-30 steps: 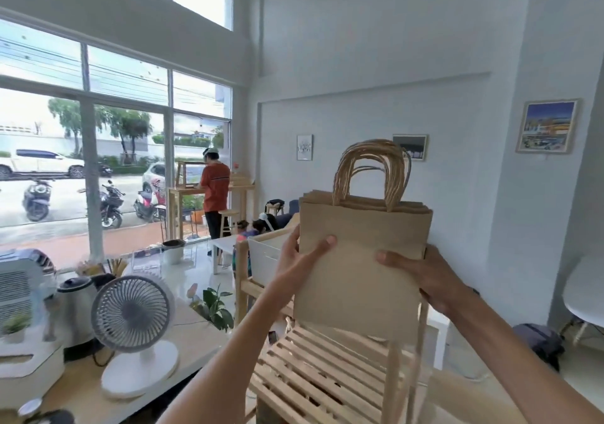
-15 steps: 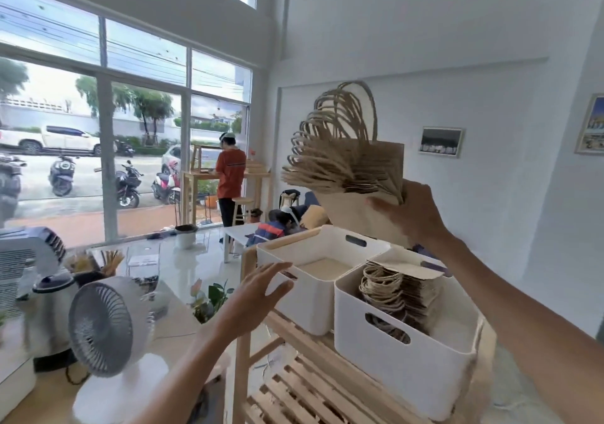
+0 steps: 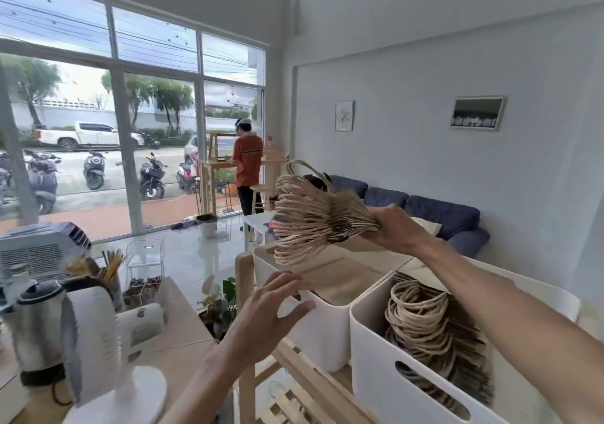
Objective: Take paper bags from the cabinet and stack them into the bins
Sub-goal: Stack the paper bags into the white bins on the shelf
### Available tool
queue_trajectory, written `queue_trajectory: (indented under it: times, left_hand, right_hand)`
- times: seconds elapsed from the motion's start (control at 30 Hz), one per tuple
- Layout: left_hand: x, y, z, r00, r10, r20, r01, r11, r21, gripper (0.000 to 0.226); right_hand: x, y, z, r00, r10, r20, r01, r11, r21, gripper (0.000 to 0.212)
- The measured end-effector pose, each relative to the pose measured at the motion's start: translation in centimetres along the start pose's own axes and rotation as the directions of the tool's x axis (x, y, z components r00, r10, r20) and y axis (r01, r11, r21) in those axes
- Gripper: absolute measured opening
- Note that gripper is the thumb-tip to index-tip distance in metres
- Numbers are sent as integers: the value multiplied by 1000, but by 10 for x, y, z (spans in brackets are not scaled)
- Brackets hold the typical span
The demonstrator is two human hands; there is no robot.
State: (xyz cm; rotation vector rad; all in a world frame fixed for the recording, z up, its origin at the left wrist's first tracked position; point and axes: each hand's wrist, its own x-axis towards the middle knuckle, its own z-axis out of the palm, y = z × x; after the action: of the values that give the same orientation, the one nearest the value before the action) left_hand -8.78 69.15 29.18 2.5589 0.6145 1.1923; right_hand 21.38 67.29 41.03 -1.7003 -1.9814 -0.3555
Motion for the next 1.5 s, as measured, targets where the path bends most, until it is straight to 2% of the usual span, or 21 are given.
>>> queue_trajectory:
  times: [0.27,0.37,0.4,0.53,0.63,0.7,0.77,0.97,1.1,1.27,1.4,1.47,1.5]
  left_hand:
    - [5,-4,-2,1000,6,-20,-6,1000,-1,35]
    - [4,-3,-2,999,10,-39,-10,1000,-2,33]
    - [4,-3,-2,999,11,-44,-11,1000,-3,32]
    - [5,-2,-1,999,1,-35,0,1000,5,33]
    - [4,-2,-1,999,-12,-47,13,1000,15,30]
    - [3,-1,0,999,-8,-49,8,1000,10,30]
    - [3,-1,0,999,-12,-52,12,1000,-4,31]
    - [3,-1,0,998,-2,-69,-1,999,-48,28]
    - [4,0,0,998,3,-69,-6,999,-53,30]
    - [4,-1,0,998,-1,-62,-3,998,-58,36]
    - [5,-4,2,999,-4,-52,0,997,-73,35]
    - [6,-6,1,999,-7,-49,3,997,-75,36]
    - [6,-6,1,999,-5,-47,1,997,-74,37]
  right_hand:
    - [-1,24,16,991,34,132,-47,994,96,38]
    - [-5,21,18,972,-3,236,-20,995,96,21]
    - [-5,23,22,966,-6,260,-16,996,85,33]
    - [0,14,21,901,123,417,-87,991,-103,53]
    - [11,3,13,751,314,581,-97,923,-374,89]
    - [19,-2,13,659,427,620,10,819,-574,88]
    - [23,-9,15,618,496,611,58,746,-664,87]
    - [15,-16,46,634,527,566,23,718,-695,69]
    - [9,-20,39,632,532,564,63,690,-721,70]
    - [19,-30,31,591,570,570,73,666,-742,73]
    - [15,-36,48,581,547,602,185,632,-752,63]
    - [14,-35,48,599,511,616,205,646,-736,60]
    - [14,-35,44,584,511,631,182,675,-715,63]
